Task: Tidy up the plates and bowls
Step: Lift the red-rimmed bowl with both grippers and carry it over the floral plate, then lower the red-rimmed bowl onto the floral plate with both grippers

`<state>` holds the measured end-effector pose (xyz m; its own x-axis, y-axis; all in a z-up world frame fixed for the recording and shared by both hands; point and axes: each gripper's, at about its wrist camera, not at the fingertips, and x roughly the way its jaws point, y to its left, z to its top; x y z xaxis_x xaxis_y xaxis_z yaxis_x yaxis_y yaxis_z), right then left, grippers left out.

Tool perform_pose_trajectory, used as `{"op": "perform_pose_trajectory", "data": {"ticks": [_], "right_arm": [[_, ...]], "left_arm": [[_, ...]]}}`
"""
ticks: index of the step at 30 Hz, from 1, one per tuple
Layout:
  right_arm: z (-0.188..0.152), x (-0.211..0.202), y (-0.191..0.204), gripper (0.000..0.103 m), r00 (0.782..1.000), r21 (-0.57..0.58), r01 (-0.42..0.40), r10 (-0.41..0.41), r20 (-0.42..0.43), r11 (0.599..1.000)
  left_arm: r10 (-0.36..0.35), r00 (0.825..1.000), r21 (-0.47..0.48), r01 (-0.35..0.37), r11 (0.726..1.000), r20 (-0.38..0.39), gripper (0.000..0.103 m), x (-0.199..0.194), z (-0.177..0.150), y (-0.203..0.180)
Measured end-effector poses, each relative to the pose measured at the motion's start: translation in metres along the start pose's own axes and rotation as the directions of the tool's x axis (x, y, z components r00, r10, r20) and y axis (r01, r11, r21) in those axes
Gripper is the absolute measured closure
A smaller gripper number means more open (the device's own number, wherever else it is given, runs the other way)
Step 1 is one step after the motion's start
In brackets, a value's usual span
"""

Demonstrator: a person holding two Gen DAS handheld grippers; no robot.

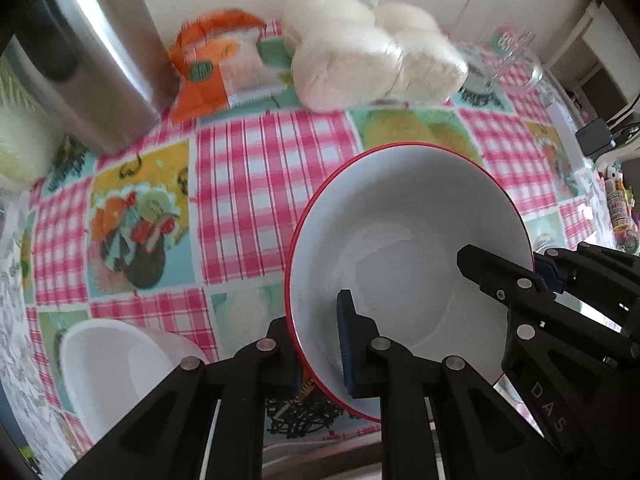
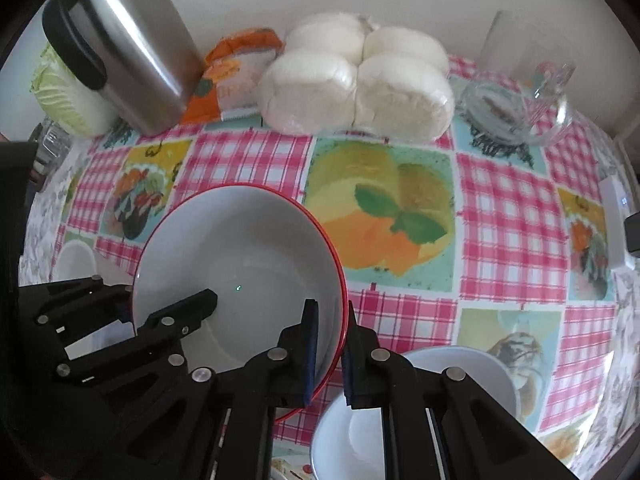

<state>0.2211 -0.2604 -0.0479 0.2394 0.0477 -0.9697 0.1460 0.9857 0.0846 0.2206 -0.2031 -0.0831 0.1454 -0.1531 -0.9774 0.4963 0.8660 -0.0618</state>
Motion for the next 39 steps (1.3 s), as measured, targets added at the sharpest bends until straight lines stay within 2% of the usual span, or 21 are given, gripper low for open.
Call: {"op": "perform_pose_trajectory", "data": {"ticks": [3, 7, 12, 19, 29, 32, 39], "right_arm": [[0.003, -0.020, -0.005, 0.092, 1.000, 0.008, -0.006, 0.005, 0.031, 1.000], [-0.001, -0.051, -0.003, 0.092, 0.997, 0.003, -0.006, 0.006, 0.075, 1.000], [-0.013, -0.080, 0.005, 0.092, 0.995, 0.008, -0.005, 0.005, 0.096, 1.000], [-0.050, -0.113, 0.020, 0.092, 0.993, 0.000, 0.001, -0.001, 0.118, 1.000], [-0.116, -0.108, 0.040, 0.092, 0.995, 0.028, -0.055, 0.052, 0.090, 0.998], [-0.130, -0.104, 0.045, 0.092, 0.994, 0.027, -0.075, 0.072, 0.081, 0.997], [-0.148, -0.095, 0.051, 0.092, 0.993, 0.030, -0.084, 0.081, 0.081, 0.996]], "left_arm": [[-0.014, 0.999, -0.009, 0.014, 1.000, 0.036, 0.088, -0.022, 0.003, -0.004], [0.002, 0.998, -0.009, -0.002, 1.000, 0.065, 0.088, -0.052, -0.004, -0.010], [-0.004, 0.997, -0.016, 0.005, 1.000, 0.083, 0.088, -0.080, -0.027, -0.017], [-0.022, 0.994, -0.053, 0.027, 0.998, 0.107, 0.088, -0.106, -0.069, -0.013], [-0.079, 0.992, -0.145, 0.092, 0.985, 0.094, 0.088, -0.097, -0.141, 0.005], [-0.096, 0.991, -0.165, 0.111, 0.980, 0.096, 0.088, -0.094, -0.154, 0.009], [-0.084, 0.990, -0.197, 0.104, 0.975, 0.110, 0.088, -0.086, -0.171, 0.009]]}}
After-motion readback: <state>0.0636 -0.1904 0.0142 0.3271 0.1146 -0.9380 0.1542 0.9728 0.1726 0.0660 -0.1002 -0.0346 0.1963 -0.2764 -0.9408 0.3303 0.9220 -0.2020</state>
